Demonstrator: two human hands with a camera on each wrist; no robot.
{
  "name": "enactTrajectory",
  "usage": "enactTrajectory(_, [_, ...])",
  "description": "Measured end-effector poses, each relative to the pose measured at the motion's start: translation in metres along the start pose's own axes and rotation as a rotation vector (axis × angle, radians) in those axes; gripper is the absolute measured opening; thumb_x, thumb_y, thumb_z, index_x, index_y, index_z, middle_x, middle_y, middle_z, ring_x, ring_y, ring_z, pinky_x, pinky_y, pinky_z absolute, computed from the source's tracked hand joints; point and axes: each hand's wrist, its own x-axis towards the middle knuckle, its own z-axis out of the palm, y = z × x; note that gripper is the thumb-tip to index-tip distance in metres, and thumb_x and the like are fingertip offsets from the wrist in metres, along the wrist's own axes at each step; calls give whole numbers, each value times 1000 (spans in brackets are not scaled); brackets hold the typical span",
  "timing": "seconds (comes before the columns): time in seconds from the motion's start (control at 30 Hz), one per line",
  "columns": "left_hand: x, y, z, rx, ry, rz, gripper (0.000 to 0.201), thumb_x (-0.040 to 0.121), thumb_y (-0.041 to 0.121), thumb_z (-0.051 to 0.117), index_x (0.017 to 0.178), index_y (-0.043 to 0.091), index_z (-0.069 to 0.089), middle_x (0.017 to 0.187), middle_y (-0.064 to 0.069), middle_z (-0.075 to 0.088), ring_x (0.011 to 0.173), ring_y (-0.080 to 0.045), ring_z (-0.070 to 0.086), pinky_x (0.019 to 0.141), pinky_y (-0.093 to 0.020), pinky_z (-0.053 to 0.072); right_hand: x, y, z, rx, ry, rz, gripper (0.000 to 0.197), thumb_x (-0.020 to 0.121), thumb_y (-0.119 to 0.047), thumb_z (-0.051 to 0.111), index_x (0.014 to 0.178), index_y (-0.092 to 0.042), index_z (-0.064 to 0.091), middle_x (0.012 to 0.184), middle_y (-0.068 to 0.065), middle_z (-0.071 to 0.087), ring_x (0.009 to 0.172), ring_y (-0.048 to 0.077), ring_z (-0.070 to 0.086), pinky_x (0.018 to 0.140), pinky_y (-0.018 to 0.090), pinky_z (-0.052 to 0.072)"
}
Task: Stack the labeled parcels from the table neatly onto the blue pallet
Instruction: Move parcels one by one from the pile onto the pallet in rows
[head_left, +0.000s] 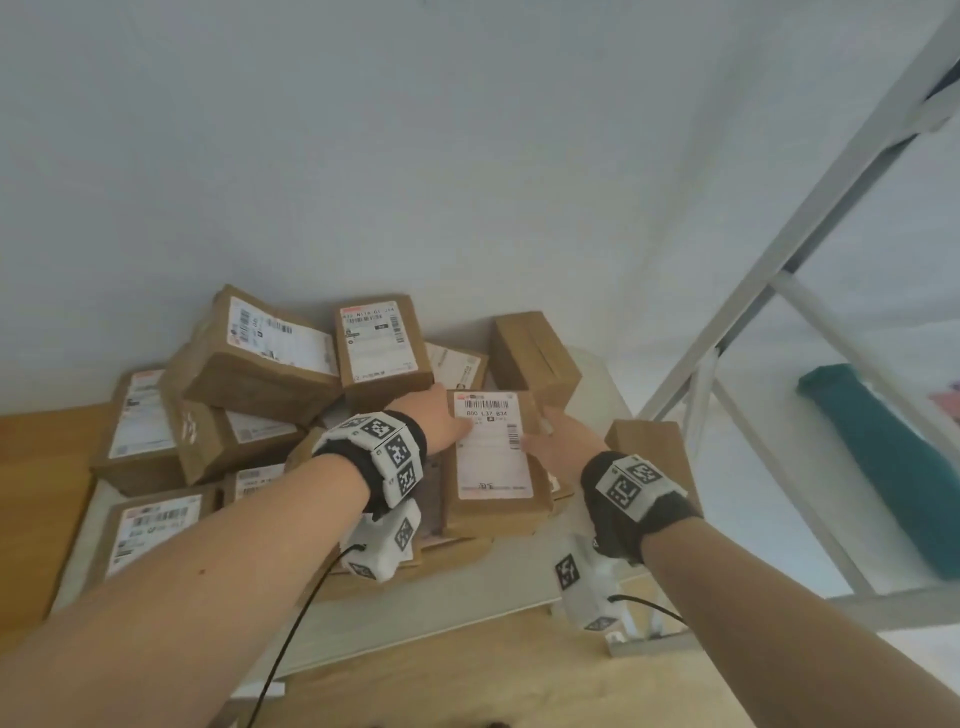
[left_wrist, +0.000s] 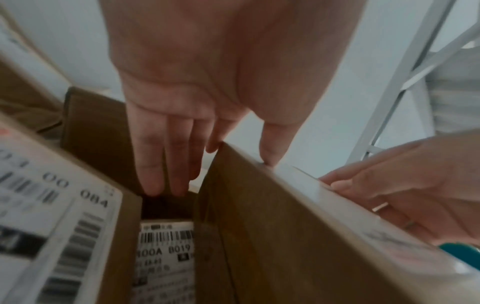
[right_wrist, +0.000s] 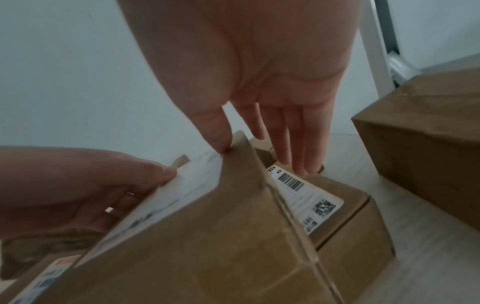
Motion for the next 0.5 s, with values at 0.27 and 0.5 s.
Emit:
enactTrajectory(0.27, [-6, 9, 12, -285, -23, -128, 42, 96, 43, 45, 127, 16, 51, 120, -6, 63, 99, -24, 63, 86, -37, 54, 14, 7, 4, 216, -96, -2, 38, 98, -28, 47, 132, -14, 44, 121, 6, 62, 81, 16, 57, 48, 17, 45])
enactTrajectory(0.5, [-15, 20, 9, -324, -12, -107, 43, 95, 41, 47, 129, 15, 49, 119, -6, 63, 100, -26, 64, 79, -36, 57, 5, 8, -4, 352, -121, 21, 32, 96, -25, 48, 128, -20, 47, 108, 2, 65, 76, 16, 65, 53, 27, 55])
